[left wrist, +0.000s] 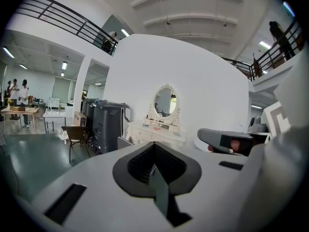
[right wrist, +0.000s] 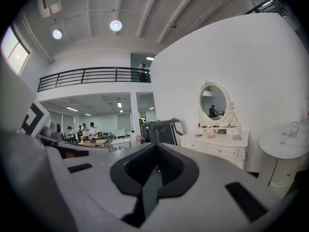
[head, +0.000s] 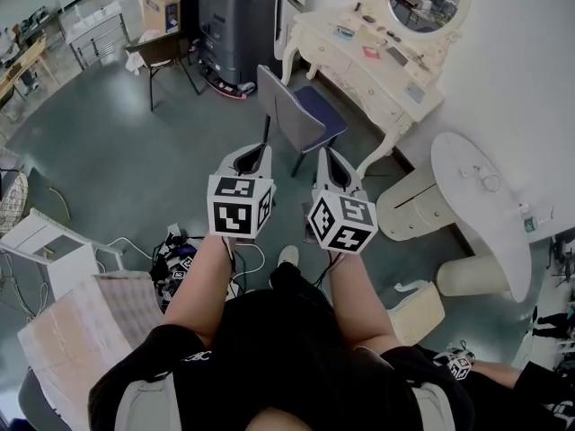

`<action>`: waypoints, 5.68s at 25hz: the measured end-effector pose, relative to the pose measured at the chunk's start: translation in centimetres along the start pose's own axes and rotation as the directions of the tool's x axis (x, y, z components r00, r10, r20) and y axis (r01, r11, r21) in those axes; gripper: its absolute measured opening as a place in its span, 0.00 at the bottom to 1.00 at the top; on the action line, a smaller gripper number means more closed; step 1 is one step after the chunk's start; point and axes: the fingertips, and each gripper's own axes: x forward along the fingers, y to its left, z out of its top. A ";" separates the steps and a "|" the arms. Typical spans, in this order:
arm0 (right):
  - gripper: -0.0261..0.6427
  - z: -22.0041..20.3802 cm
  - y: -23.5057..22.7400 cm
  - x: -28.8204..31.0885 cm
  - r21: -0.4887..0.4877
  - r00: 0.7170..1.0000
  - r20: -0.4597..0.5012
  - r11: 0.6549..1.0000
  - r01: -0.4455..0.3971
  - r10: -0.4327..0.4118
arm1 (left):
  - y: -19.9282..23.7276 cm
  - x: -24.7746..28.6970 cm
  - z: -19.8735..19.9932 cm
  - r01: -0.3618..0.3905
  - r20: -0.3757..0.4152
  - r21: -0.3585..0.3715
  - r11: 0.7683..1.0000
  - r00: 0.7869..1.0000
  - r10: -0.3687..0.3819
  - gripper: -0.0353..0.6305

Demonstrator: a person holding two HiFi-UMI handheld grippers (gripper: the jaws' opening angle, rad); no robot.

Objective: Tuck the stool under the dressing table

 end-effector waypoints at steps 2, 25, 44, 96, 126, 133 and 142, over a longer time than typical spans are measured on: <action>0.05 -0.2 0.0 0.7 0.001 1.000 0.003 1.000 -0.016 0.016 | 0.5 0.7 -0.3 -0.007 -0.012 -0.004 1.000 1.000 0.007 0.05; 0.05 0.9 -6.7 20.9 0.065 0.994 -0.061 0.994 -0.090 0.094 | 7.8 18.4 4.9 -0.078 -0.081 0.021 0.997 0.994 0.079 0.05; 0.05 0.0 -12.2 32.6 0.096 0.986 -0.132 0.991 -0.088 0.101 | 11.9 30.1 7.1 -0.095 -0.131 0.050 0.994 0.986 0.101 0.05; 0.31 -17.6 -13.6 38.6 0.026 0.800 -0.546 0.950 0.312 -0.248 | 26.8 51.6 -4.0 0.783 -0.714 0.248 0.570 0.546 -0.439 0.23; 0.37 -25.9 -15.8 38.4 -0.068 0.575 -0.717 0.860 0.506 -0.395 | 26.5 53.1 -10.6 0.862 -0.797 0.280 0.424 0.454 -0.398 0.39; 0.37 -25.2 -16.6 38.3 -0.036 0.555 -0.737 0.842 0.538 -0.386 | 25.9 53.5 -10.4 0.869 -0.798 0.246 0.429 0.433 -0.419 0.39; 0.37 -24.8 -18.6 38.7 -0.030 0.529 -0.734 0.798 0.602 -0.427 | 25.0 55.2 -10.2 0.852 -0.781 0.246 0.462 0.456 -0.426 0.40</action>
